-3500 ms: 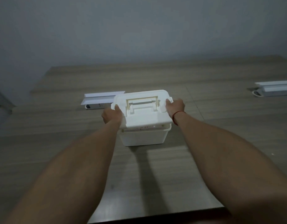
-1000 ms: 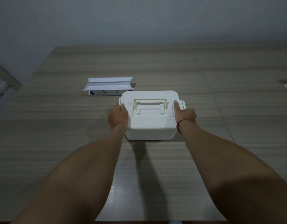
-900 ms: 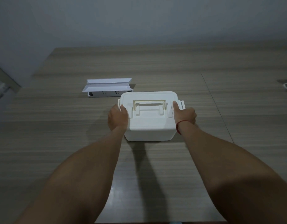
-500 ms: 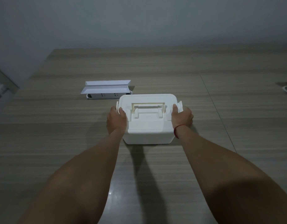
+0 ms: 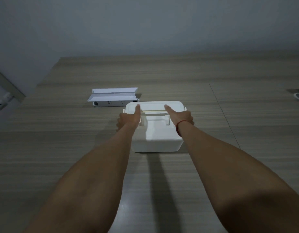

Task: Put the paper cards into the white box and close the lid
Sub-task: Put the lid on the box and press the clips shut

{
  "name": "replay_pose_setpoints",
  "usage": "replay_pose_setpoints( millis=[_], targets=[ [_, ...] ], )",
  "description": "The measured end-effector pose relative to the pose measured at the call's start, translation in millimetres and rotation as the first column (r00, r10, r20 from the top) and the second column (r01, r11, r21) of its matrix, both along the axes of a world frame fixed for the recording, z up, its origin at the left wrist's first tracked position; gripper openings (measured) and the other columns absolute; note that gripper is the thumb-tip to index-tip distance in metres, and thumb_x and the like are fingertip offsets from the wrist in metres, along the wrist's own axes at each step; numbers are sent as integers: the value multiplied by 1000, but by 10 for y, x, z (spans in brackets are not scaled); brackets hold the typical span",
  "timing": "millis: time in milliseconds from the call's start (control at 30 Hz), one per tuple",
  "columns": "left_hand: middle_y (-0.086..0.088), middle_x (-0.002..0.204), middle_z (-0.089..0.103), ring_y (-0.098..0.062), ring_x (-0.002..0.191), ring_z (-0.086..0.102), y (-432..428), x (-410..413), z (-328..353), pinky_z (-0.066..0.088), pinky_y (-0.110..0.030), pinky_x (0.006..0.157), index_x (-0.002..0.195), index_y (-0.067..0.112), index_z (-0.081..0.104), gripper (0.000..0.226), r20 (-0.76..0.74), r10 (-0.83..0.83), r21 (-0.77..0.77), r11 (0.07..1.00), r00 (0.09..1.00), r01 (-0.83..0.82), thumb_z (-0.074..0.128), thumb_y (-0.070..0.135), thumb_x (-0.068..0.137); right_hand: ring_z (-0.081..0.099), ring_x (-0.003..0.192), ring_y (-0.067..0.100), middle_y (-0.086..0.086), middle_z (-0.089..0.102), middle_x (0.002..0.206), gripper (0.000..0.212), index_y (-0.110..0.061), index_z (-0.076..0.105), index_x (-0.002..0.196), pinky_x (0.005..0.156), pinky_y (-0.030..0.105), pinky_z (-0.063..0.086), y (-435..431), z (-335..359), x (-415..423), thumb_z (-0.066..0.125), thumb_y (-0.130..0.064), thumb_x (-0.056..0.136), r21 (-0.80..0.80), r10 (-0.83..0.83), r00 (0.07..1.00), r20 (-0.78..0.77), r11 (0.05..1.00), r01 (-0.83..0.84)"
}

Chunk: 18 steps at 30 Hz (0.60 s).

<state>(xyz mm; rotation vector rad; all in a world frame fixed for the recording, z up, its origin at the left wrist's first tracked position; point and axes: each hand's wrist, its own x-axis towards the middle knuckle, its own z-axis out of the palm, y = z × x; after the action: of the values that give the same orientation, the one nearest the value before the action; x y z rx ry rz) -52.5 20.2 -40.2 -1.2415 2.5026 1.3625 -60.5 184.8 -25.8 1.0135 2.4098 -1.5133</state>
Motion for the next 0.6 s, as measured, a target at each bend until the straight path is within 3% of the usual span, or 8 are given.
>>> replay_pose_setpoints(
  millis=[133,200,267,367,467,600],
  targets=[
    [-18,140,50,-37,128,49,-73,206,-127,43,-47,105,139,3,40,90,-68,-126,-100,988,990,119,58,64,75,50,130,30,14,50,142,102,-5,38,140,108,42,43,111,-96,75,77,-56,61,-65,135,989,-54,988,-138],
    [-19,138,51,-37,126,51,-123,332,-199,47,-46,100,139,2,37,93,-82,-239,-196,956,968,219,63,62,73,50,131,29,14,49,144,109,-5,34,144,108,42,44,165,-137,160,82,-49,57,-9,217,972,-91,976,-219],
    [-18,138,50,-35,127,50,-145,422,-252,47,-45,100,142,2,33,100,-84,-310,-280,920,947,276,65,64,71,36,141,28,15,37,152,113,-4,20,151,116,40,34,184,-187,266,81,-47,66,99,311,945,-101,948,-301],
    [-17,141,47,-34,130,46,-114,489,-297,44,-43,104,146,2,28,105,-120,-341,-363,889,932,278,63,68,72,21,148,28,14,20,160,110,-3,9,153,120,38,26,189,-261,372,70,-53,77,250,377,919,-119,907,-340],
    [-17,145,43,-33,134,42,-80,483,-324,40,-40,106,149,2,25,103,-151,-320,-388,889,935,241,62,65,76,25,146,30,15,21,159,105,-1,11,152,116,37,28,161,-363,397,64,-57,80,366,394,903,-174,877,-312],
    [-17,145,44,-33,135,41,-94,335,-353,37,-40,108,147,1,28,102,-188,-307,-383,897,933,218,64,63,75,24,146,29,13,20,159,103,-2,12,152,116,35,28,162,-393,255,64,-56,81,372,400,895,-195,875,-310]
  ],
)
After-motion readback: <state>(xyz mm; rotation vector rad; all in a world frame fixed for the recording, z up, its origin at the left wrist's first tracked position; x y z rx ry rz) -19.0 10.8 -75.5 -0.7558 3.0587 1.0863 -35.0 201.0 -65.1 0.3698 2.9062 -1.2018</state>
